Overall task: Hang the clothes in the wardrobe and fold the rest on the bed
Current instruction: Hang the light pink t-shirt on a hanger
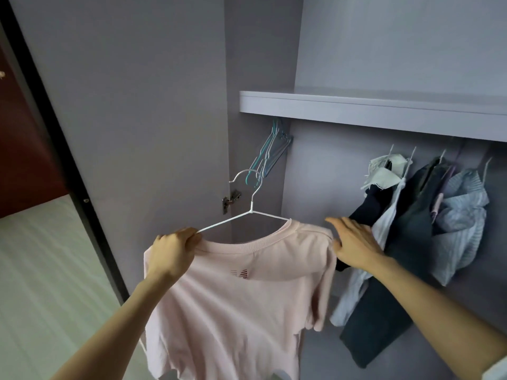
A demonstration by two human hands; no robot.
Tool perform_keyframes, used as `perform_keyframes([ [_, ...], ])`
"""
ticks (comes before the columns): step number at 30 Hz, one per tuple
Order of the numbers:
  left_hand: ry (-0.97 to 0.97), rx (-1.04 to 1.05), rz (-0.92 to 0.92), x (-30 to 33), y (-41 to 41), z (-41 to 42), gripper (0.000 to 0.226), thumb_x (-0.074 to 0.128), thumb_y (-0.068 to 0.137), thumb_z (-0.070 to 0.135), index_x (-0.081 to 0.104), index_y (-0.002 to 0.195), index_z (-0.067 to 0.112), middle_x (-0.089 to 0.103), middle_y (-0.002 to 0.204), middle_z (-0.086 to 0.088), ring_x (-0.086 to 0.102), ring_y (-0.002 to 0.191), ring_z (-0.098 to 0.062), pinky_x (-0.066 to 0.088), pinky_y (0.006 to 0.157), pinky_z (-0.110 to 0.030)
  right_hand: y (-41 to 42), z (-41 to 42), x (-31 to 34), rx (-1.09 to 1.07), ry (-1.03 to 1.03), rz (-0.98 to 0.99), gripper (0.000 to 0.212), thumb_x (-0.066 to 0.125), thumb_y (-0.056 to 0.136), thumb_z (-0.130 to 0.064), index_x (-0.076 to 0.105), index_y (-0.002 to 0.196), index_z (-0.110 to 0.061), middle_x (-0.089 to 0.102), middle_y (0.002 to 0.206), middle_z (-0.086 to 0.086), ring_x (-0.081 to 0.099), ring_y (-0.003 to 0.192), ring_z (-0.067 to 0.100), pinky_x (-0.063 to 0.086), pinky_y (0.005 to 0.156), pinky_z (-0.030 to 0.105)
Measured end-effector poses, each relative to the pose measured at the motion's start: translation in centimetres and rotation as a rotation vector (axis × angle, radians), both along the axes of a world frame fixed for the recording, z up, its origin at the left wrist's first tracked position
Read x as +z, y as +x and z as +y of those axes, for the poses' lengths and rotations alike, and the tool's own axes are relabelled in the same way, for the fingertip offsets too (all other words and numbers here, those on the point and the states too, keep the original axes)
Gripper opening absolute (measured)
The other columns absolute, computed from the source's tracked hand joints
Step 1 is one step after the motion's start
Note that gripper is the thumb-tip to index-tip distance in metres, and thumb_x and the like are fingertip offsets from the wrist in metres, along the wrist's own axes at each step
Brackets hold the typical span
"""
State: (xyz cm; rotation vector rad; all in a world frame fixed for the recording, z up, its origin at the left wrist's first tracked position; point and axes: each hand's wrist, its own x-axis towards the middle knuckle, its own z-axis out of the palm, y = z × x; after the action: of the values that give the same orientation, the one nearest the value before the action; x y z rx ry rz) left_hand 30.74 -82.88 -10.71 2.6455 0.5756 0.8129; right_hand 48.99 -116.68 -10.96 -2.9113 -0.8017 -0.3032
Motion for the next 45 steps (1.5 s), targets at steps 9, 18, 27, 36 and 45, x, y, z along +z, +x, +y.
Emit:
perform_keyframes([
  [9,0.05,-0.117,-0.077,1.8,3.2,-1.8,0.017,0.056,0.093,0.014,0.072,0.088,0.009,0.072,0.091,-0.008,0.06,0.091,-0.033,0.034,0.085,-0.035,-2.3,0.5,0.6,0.233,-0.055,-0.196,0.024,0.034,0.101,-0.028,0.052,0.107,-0.013,0.054,0.107,0.002,0.053,0.1,0.023,0.027,0.083,0.03],
  [18,0.155,-0.168,0.068,-0.5,6.9,-3.7,0.02,0.048,0.095,0.024,0.067,0.092,0.021,0.07,0.093,0.0,0.058,0.096,-0.027,0.029,0.09,-0.034,-3.4,-2.1,1.1,0.059,-0.257,-0.083,0.026,0.036,0.101,-0.033,0.051,0.105,-0.012,0.055,0.111,0.002,0.057,0.104,0.025,0.039,0.079,0.035],
  [27,-0.058,-0.142,-0.123,-0.2,10.7,-2.2,0.018,0.055,0.092,0.02,0.068,0.087,0.01,0.066,0.084,-0.016,0.057,0.083,-0.04,0.042,0.076,-0.042,-3.1,-1.3,4.8,0.006,0.108,-0.15,0.023,0.047,0.096,-0.035,0.053,0.102,-0.014,0.065,0.099,0.003,0.059,0.092,0.031,0.028,0.061,0.031],
  [36,-0.078,-0.229,0.13,1.0,15.2,-3.8,0.041,0.054,0.089,0.034,0.051,0.129,0.027,0.04,0.138,-0.004,0.032,0.127,-0.034,0.012,0.112,-0.056,-4.6,-0.4,2.3,-0.2,0.213,-0.103,0.024,0.047,0.097,-0.026,0.055,0.11,-0.007,0.055,0.11,0.008,0.057,0.095,0.034,0.044,0.073,0.039],
  [45,0.161,-0.411,-0.106,7.5,20.4,-8.6,0.06,0.053,0.09,0.03,0.028,0.144,0.021,0.027,0.148,-0.008,0.022,0.136,-0.03,0.01,0.115,-0.054,1.6,4.6,2.7,-0.655,0.663,0.021,0.044,0.042,0.087,-0.005,0.047,0.128,-0.021,0.062,0.116,0.011,0.054,0.109,0.034,0.047,0.083,0.038],
])
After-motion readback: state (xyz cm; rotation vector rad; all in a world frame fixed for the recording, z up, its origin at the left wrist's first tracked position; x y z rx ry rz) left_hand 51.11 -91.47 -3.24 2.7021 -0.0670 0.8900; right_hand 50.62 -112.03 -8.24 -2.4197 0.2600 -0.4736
